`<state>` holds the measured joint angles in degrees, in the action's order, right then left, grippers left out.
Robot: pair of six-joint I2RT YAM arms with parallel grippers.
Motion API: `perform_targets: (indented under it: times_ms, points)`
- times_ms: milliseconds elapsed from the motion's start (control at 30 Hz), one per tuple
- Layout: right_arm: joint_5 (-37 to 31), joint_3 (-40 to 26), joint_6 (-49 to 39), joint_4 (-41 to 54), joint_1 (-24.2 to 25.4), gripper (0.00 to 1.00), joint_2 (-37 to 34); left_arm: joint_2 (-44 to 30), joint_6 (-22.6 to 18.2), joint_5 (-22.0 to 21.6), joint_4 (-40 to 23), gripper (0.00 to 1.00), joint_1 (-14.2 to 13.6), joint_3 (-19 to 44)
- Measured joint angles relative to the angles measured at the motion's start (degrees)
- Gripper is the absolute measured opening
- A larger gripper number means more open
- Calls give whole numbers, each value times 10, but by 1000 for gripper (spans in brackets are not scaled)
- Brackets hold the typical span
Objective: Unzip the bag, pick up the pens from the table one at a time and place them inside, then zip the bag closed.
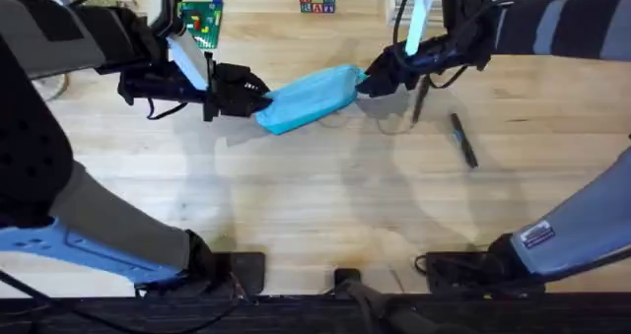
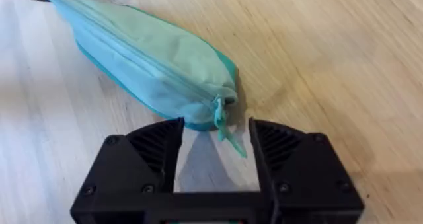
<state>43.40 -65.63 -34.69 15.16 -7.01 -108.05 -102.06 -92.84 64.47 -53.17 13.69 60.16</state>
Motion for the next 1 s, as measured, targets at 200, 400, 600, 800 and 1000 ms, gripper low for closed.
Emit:
perform_targets:
  times_ms: [200, 400, 600, 800, 1000]
  points:
    - [2, 0, 0, -2, 0, 547, -20, 0, 0, 0, 0, 42, 0, 0]
    - [2, 0, 0, -6, 0, 479, -22, 0, 0, 0, 0, 42, 0, 0]
    - [27, 0, 0, -27, 0, 482, -22, 0, 0, 0, 0, 42, 0, 0]
    - [39, 0, 1, -27, 0, 295, -22, 0, 0, 0, 0, 42, 0, 0]
    - [47, 0, 2, -26, 0, 110, -22, 0, 0, 0, 0, 42, 0, 0]
